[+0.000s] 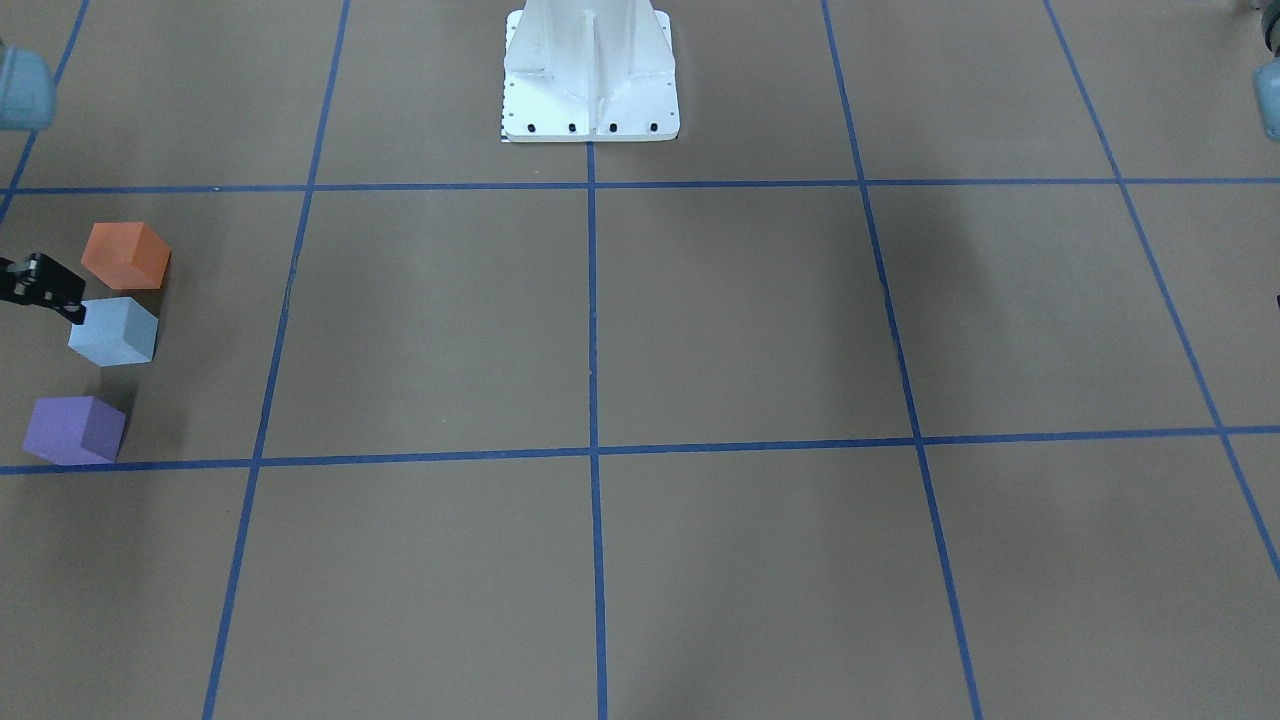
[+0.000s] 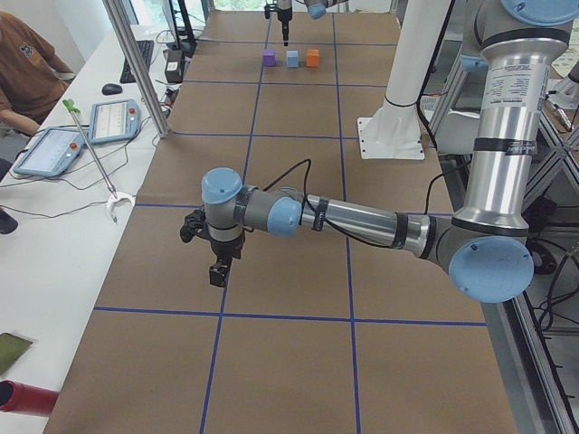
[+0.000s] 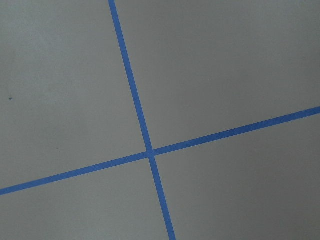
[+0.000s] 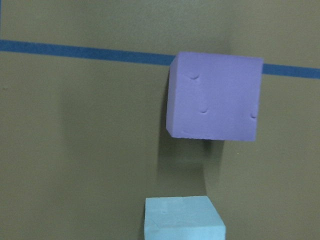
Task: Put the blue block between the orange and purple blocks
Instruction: 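Open the right gripper and lift it away from the cubes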
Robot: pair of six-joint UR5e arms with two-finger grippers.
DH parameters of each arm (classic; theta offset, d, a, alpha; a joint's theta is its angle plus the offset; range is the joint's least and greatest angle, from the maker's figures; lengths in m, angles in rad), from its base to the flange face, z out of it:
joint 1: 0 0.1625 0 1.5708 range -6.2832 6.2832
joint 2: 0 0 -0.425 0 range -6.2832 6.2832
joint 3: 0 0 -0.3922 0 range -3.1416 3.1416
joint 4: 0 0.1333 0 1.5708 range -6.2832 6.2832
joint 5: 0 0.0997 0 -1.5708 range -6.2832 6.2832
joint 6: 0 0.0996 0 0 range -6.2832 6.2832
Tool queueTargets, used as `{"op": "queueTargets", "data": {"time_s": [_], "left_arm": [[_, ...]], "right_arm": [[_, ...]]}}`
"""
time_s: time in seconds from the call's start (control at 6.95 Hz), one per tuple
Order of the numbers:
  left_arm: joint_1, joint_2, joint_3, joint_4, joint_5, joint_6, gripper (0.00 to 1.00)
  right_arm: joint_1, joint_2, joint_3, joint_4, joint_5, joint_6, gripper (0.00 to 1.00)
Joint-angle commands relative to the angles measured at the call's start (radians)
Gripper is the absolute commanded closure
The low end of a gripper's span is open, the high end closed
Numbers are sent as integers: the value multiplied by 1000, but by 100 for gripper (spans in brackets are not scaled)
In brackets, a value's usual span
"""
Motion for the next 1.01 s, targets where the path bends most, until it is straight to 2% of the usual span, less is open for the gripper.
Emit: {"op": "queueTargets", "data": {"time_s": [0.0, 0.14, 0.29, 0.43, 0.72, 0.86], "left_arm": [[-2, 1, 47, -20, 0, 61, 0], [-3, 1, 64, -20, 0, 96, 0], [-5, 10, 64, -20, -5, 104, 0], [-8, 22, 61, -20, -11, 104, 0], [-15, 40, 58, -19, -12, 104, 0], [-58, 41, 50, -8, -12, 112, 0]], "right_arm": [[308, -59, -47, -112, 146, -494, 0], [394, -59, -98, -172, 138, -665, 0], [462, -100, -119, -165, 129, -737, 0], [490, -107, -104, -160, 105, -740, 0], [492, -118, -89, -160, 112, -721, 0], [492, -116, -89, -163, 111, -681, 0]]}}
